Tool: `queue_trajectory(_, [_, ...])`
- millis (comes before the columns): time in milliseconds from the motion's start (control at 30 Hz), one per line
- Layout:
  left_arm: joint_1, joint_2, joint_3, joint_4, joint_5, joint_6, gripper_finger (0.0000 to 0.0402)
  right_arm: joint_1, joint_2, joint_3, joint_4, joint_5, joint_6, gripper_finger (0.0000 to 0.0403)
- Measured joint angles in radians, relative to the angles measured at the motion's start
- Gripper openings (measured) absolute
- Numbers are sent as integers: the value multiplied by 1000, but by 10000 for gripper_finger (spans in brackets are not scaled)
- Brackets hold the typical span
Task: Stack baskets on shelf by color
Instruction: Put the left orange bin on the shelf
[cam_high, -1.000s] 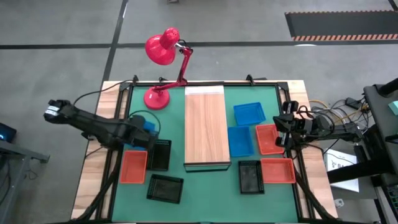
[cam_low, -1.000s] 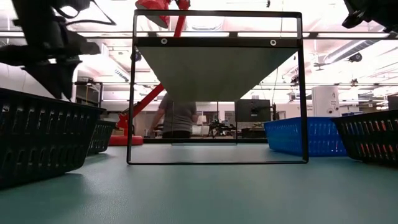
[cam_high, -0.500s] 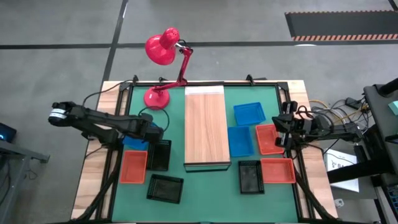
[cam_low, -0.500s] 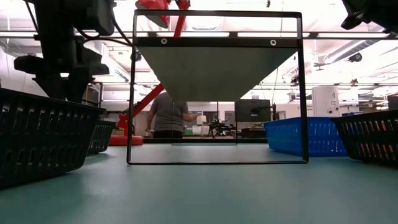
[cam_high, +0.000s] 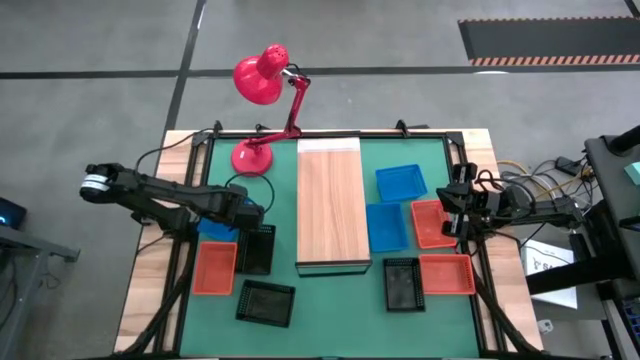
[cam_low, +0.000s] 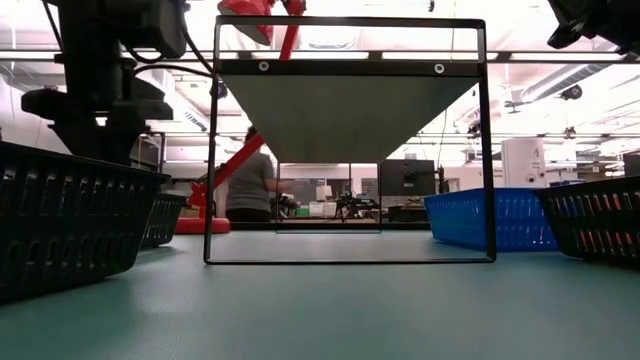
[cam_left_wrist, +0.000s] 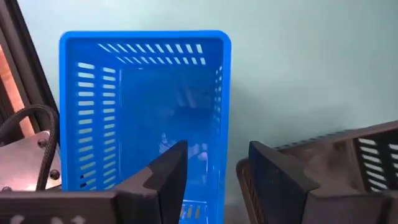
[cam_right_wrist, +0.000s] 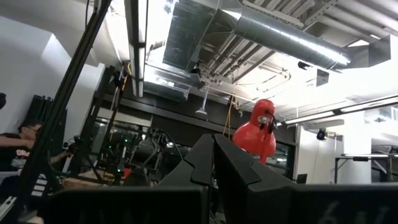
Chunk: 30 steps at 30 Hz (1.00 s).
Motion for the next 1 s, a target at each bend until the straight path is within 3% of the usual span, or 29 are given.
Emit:
queue_trajectory(367, [0, 0, 2, 9, 51, -1, 157, 0, 0, 0, 0, 0, 2, 9])
queue_trajectory(433, [0, 0, 5, 9, 100, 0, 157, 0, 0, 0, 0, 0, 2, 9])
queue_trajectory(600, [-12, 0, 56, 9, 338, -2, 157, 0, 0, 0, 0, 0, 2, 9])
queue_trajectory(733, [-60, 5, 108, 11, 400, -20, 157, 0, 0, 0, 0, 0, 2, 9])
queue_trajectory(1000, [-242, 8, 136, -2, 497, -251, 157, 0, 1, 0, -30, 0, 3, 9])
